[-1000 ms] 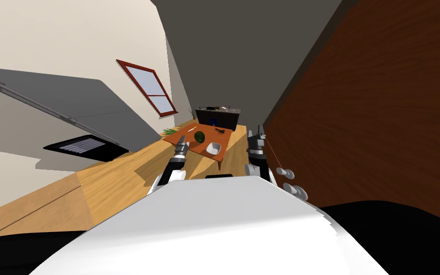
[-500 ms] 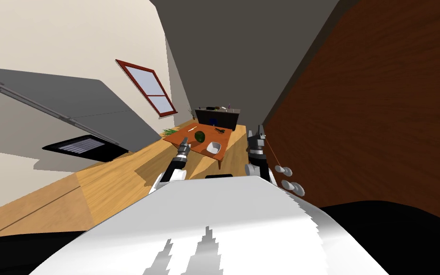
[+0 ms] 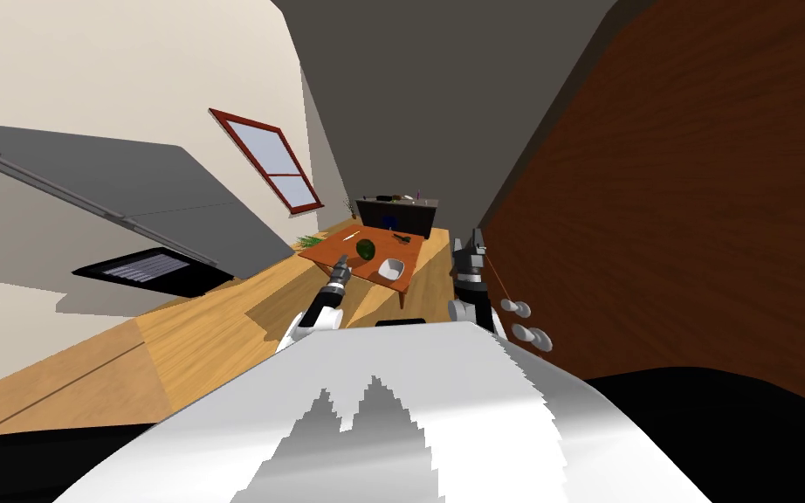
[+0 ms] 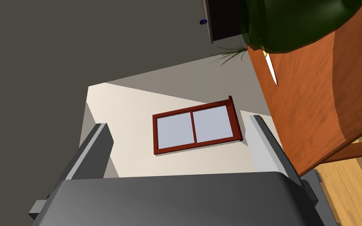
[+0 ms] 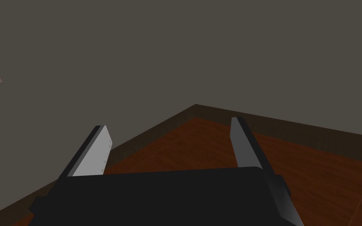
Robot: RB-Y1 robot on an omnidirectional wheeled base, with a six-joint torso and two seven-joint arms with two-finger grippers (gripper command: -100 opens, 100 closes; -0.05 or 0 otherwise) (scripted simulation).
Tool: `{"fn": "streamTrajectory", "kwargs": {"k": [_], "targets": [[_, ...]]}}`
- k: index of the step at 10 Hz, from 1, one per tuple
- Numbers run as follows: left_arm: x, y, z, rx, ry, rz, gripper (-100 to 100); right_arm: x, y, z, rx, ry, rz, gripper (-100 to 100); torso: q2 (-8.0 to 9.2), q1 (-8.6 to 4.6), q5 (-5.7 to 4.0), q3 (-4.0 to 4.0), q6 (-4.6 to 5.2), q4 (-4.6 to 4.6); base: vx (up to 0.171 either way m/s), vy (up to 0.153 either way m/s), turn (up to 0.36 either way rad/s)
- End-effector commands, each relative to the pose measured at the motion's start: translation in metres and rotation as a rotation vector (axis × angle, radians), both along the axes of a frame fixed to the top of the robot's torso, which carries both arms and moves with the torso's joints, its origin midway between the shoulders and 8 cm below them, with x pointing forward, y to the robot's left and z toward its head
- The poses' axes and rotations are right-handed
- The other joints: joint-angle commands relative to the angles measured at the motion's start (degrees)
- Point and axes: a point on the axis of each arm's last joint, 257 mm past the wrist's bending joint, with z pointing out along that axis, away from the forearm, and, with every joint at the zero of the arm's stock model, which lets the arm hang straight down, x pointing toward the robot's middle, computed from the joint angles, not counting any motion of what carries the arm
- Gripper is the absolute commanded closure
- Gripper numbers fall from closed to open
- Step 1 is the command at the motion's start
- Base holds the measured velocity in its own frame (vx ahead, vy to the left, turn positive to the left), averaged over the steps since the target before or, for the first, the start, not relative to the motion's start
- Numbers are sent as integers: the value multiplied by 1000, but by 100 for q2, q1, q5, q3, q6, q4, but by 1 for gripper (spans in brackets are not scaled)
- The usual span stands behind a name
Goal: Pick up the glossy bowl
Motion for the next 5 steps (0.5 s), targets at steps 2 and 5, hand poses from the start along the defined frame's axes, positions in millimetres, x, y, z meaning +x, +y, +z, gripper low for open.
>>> {"fn": "streamTrajectory", "kwargs": {"k": [2, 5], "targets": [[4, 0, -19, -4, 69, 8, -100, 0, 0, 0, 0, 0, 0, 0, -1, -1, 0, -1, 1, 0, -22, 9, -25], [9, -2, -45, -13, 158, 14, -100, 0, 0, 0, 0, 0, 0, 0, -3, -2, -1, -2, 0, -1, -20, 6, -30]]}}
